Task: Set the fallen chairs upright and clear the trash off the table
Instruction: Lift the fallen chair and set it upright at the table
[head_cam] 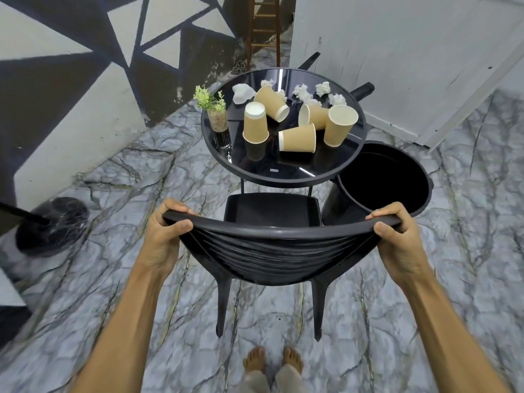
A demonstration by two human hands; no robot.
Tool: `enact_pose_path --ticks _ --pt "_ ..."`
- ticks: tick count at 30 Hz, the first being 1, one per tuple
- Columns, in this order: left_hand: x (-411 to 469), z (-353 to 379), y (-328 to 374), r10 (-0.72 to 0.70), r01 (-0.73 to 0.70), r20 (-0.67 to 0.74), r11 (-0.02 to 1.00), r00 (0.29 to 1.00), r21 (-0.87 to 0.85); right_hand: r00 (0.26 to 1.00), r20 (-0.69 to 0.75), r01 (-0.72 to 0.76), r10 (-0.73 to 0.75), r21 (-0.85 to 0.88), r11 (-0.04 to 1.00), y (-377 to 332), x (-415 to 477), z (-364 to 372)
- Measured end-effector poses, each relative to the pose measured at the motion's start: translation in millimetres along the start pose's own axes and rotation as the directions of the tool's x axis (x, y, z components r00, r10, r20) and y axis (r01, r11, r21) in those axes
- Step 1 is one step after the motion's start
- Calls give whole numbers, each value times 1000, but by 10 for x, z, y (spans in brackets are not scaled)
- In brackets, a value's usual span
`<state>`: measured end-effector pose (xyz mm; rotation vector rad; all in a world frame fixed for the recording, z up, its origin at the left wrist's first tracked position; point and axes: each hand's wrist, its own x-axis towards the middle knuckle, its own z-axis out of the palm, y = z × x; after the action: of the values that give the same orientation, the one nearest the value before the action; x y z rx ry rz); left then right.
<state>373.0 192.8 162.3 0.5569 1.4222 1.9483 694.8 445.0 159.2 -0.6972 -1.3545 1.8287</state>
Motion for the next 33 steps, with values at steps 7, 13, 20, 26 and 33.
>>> enact_pose_path --ticks 7,13,20,26,33 --pt "153 14 -36 -1 1 26 1000 1000 14 1000 3 -4 4 -14 1000 66 149 -51" --pt "224 15 -77 -4 4 50 1000 999 8 1000 -3 -12 12 -16 1000 113 213 -91" --pt "195 61 -164 -18 16 55 999 998 36 996 -1 -94 94 25 995 110 208 -226" --pt "89 24 -208 -34 29 68 998 997 62 993 -6 -118 118 -4 993 109 42 -226" --pt "-296 -35 -269 -80 73 68 991 994 110 989 46 -136 141 -108 985 140 -300 -352"
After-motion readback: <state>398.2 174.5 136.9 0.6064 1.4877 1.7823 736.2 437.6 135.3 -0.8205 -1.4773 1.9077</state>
